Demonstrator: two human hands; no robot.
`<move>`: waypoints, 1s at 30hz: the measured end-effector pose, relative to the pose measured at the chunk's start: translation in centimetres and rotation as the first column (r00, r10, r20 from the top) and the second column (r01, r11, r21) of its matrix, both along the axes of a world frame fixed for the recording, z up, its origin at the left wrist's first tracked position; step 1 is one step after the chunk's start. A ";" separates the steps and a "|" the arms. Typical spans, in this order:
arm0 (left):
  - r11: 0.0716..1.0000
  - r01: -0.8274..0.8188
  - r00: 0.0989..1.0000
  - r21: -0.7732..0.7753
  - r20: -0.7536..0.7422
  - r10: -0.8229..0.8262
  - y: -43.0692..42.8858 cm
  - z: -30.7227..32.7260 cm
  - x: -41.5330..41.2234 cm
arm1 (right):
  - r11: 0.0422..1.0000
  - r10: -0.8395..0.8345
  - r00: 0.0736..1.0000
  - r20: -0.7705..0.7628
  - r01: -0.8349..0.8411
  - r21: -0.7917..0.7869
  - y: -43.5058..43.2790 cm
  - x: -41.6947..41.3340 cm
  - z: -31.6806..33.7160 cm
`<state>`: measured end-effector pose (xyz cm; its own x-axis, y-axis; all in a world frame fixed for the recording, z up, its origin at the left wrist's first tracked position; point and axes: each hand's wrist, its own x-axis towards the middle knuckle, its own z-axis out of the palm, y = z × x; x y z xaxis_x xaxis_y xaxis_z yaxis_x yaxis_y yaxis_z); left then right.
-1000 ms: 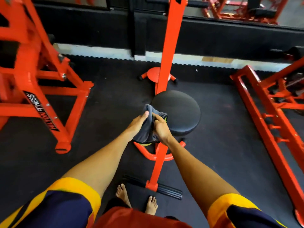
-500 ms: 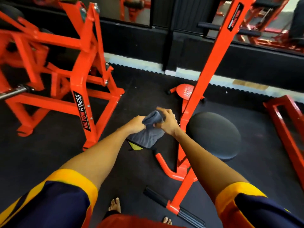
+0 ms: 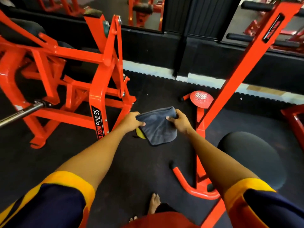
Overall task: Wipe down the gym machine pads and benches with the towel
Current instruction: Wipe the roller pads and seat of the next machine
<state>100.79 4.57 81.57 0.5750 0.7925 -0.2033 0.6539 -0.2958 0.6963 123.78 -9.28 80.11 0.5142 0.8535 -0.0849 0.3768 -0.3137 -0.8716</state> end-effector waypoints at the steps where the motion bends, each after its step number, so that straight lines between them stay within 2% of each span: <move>1: 0.999 -0.032 0.999 -0.006 0.042 0.032 1.0 0.0 0.4 | 1.000 -0.021 1.000 -0.012 0.021 0.000 0.7 0.2 -0.1; 4: 0.994 -0.101 0.985 -0.028 0.136 0.104 5.4 0.0 2.4 | 0.999 -0.045 0.997 -0.058 0.044 -0.015 4.5 2.0 -1.0; 9: 0.993 -0.114 0.968 -0.024 0.224 0.116 12.1 -0.5 6.8 | 0.998 -0.057 0.988 -0.143 0.057 -0.006 11.8 6.3 -2.6; 17: 0.992 -0.128 0.968 -0.021 0.215 0.129 22.4 0.0 14.6 | 0.998 -0.070 0.989 -0.131 0.069 -0.011 21.7 13.3 -0.9; 30: 0.987 -0.152 0.973 -0.059 0.167 0.159 37.3 -2.0 25.9 | 0.995 -0.084 0.987 -0.137 0.077 -0.059 36.7 24.0 -2.0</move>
